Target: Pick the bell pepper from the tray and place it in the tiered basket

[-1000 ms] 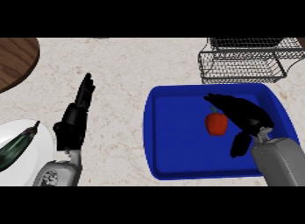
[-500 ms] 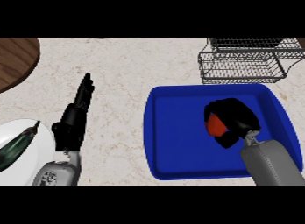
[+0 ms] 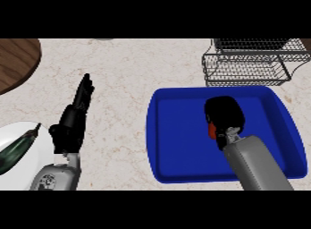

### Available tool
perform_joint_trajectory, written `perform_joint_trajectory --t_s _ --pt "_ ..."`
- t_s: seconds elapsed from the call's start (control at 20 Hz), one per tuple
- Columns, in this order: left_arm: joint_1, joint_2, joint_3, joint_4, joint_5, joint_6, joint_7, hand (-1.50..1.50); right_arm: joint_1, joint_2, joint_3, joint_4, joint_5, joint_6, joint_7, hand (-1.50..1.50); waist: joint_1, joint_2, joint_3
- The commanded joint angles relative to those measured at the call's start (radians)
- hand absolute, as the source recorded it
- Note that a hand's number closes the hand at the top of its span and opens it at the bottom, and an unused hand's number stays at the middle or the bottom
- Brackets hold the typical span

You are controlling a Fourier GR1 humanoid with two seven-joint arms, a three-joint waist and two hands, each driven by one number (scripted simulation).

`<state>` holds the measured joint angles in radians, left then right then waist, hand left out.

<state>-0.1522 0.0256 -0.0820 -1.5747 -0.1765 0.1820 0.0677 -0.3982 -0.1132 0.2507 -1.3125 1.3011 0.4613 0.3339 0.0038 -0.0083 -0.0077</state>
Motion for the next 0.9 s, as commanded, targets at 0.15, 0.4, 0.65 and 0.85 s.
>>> perform_joint_trajectory --t_s 0.15,0.4,0.65,0.85 --pt "0.005 -0.011 -0.014 0.015 -0.024 0.008 -0.013 0.00 0.037 0.062 0.001 -0.084 0.085 0.025 0.221 1.50 -0.006 0.008 0.008" --pt "0.032 -0.007 -0.018 -0.036 -0.011 -0.005 0.007 0.00 -0.014 0.070 -0.019 -0.324 0.100 0.180 0.325 1.50 -0.008 0.005 0.007" --pt "0.020 0.033 0.033 -0.039 0.029 -0.039 0.019 0.00 -0.117 0.094 -0.049 -0.548 0.117 0.324 0.425 1.50 -0.014 0.001 0.007" --pt "0.013 0.011 0.025 0.010 0.002 -0.009 -0.022 0.00 -0.296 0.112 -0.134 -0.654 0.080 0.494 0.458 1.50 -0.015 0.002 0.006"
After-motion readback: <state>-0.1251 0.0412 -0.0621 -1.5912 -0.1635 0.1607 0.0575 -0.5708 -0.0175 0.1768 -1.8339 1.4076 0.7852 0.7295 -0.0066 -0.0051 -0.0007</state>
